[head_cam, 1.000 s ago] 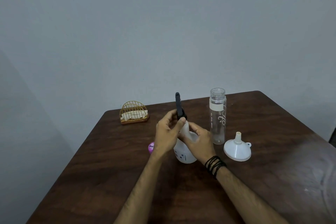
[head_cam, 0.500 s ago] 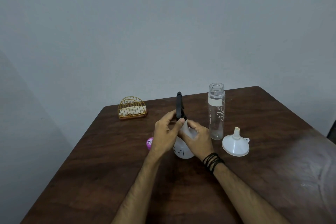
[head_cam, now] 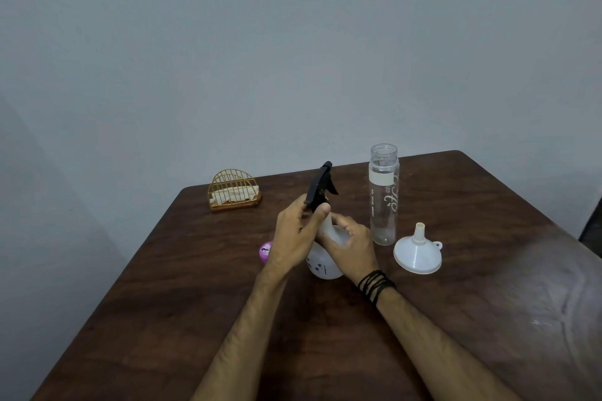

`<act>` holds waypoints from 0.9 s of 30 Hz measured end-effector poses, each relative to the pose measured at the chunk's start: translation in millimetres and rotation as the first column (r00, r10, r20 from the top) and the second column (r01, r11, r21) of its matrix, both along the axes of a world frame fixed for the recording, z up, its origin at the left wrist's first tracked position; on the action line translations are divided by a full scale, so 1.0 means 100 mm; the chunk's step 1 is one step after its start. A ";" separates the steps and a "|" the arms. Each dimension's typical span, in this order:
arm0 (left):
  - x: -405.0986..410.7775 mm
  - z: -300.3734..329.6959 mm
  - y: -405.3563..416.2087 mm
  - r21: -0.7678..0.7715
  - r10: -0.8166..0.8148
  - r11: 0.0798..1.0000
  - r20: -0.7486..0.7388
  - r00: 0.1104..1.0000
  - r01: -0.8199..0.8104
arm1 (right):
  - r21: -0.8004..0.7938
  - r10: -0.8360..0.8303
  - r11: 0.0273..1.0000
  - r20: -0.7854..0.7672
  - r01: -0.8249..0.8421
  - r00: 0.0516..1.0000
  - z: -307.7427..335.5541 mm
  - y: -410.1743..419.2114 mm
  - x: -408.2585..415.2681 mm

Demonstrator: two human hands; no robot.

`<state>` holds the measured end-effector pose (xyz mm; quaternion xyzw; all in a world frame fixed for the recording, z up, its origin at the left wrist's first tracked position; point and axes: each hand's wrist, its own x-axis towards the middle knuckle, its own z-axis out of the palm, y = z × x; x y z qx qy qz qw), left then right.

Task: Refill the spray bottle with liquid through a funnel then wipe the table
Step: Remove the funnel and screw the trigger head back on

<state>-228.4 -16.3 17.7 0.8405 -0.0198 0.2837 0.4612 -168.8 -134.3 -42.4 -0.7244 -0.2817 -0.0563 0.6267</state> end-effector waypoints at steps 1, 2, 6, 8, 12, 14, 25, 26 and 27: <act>0.01 0.01 0.00 0.012 0.029 1.000 0.024 0.999 -0.029 | -0.003 0.003 1.000 -0.004 -0.003 1.000 0.00 0.00 0.00; 0.02 0.02 0.01 0.035 0.055 0.998 0.046 0.997 -0.056 | -0.008 0.004 1.000 -0.007 -0.004 1.000 0.00 0.00 0.01; 0.03 0.08 0.07 0.067 0.128 0.989 0.066 0.990 -0.132 | -0.045 -0.020 0.999 -0.012 0.019 1.000 -0.01 0.01 0.02; 0.03 0.10 0.06 0.073 0.166 0.983 0.061 0.984 -0.170 | -0.043 -0.029 0.999 -0.022 0.028 0.999 -0.01 0.01 0.02; 0.04 0.13 0.05 0.160 0.178 0.970 0.028 0.984 -0.181 | -0.043 -0.030 0.999 -0.018 0.029 0.999 -0.03 0.01 0.03; 0.03 0.17 0.07 0.227 0.161 0.962 -0.012 0.987 -0.154 | -0.030 -0.025 0.999 -0.023 0.025 0.999 -0.04 0.01 0.03; 0.02 0.29 0.07 0.194 0.197 0.965 -0.084 0.977 -0.178 | -0.056 -0.059 0.997 -0.038 0.057 0.998 -0.04 0.02 0.02; 0.02 0.29 0.06 0.213 0.216 0.958 -0.084 0.973 -0.194 | -0.056 -0.064 0.996 -0.037 0.062 0.997 -0.04 0.02 0.02; 0.03 0.30 0.05 0.247 0.233 0.946 -0.079 0.969 -0.208 | -0.058 -0.070 0.996 -0.035 0.068 0.997 -0.04 0.01 0.03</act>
